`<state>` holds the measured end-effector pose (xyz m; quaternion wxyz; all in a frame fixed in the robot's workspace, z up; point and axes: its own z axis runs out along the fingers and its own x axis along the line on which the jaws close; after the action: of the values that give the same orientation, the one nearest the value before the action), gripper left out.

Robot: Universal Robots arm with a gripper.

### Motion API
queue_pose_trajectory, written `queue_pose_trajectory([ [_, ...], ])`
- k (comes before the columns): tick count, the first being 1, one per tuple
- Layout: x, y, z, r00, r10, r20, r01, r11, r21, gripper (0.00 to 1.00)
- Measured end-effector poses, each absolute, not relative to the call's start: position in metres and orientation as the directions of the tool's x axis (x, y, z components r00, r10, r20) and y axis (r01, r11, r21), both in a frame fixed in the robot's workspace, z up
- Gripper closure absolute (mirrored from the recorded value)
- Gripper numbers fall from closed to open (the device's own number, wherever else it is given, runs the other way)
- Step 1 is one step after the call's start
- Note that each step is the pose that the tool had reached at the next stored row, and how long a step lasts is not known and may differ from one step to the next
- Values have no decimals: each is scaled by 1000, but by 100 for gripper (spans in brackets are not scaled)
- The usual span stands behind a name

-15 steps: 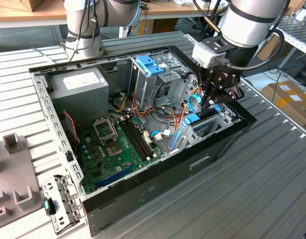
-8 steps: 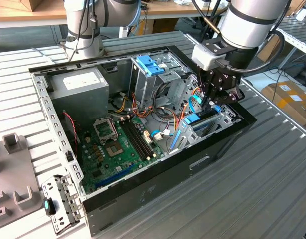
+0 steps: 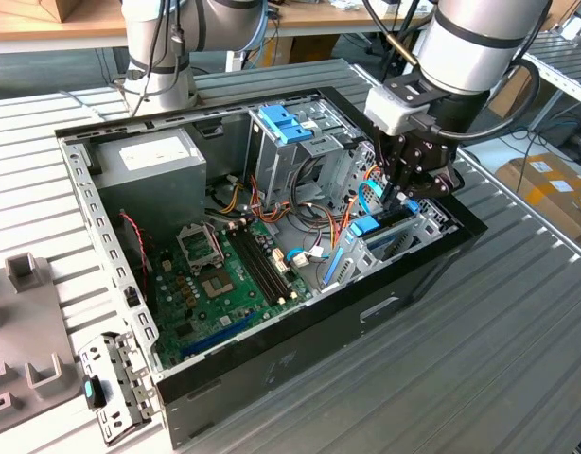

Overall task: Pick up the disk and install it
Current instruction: 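Insert the first disk wire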

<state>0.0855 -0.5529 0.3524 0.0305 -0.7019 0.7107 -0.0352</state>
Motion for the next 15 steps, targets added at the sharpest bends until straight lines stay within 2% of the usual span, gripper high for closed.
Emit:
queue_pose_trajectory([
  [15, 85, -555, 349, -13, -1000, 6, -996, 12, -93, 84],
])
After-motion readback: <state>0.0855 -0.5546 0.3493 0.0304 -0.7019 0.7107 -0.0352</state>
